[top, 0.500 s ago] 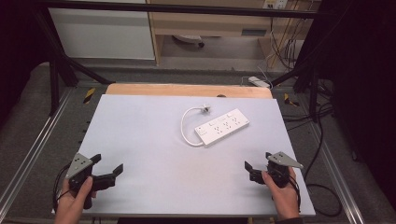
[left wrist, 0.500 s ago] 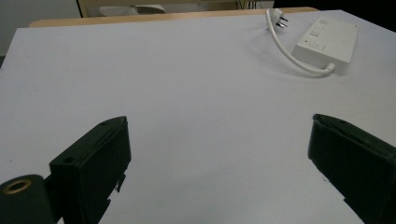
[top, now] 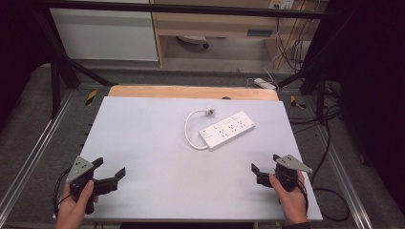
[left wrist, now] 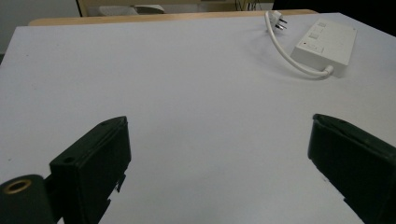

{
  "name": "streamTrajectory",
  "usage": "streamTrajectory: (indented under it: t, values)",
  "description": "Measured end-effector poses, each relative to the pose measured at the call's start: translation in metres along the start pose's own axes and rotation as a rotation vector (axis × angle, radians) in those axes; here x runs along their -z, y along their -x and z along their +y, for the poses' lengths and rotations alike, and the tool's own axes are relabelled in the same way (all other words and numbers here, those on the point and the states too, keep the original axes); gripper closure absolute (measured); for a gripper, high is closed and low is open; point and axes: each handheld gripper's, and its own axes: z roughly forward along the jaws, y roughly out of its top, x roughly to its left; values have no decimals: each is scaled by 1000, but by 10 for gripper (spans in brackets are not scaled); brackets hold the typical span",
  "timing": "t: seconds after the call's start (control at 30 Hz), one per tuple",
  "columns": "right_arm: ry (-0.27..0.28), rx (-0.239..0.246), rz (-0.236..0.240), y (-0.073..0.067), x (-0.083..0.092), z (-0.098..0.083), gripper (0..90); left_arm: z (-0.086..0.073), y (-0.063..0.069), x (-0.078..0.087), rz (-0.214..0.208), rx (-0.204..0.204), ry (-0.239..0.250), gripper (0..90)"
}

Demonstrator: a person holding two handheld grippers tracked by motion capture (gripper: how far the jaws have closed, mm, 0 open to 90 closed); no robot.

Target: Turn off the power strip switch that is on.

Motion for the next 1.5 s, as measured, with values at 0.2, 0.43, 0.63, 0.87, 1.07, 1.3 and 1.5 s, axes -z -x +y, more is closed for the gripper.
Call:
streamTrajectory:
  t: [0.2,0.43,0.63,0.87,1.07,1.3,1.5]
  values:
    - [8,-2,3,0,0,1,61,0,0,0,-1,2,-3,58]
    - [35,-6,24,2,-1,4,64,-1,-1,-1,-5,4,-12,59]
    - [24,-20,31,6,-8,6,52,-1,-1,-4,-11,12,-14,59]
    - [5,-12,32,8,-14,10,45,-1,-1,-4,-12,8,-19,60]
    - [3,-1,46,5,-15,21,43,-1,-1,-4,-12,3,-25,60]
    - [-4,-3,46,4,-20,34,39,-2,0,-5,-9,3,-24,60]
    - [13,-2,43,3,-27,46,45,-2,0,-5,-10,0,-29,59]
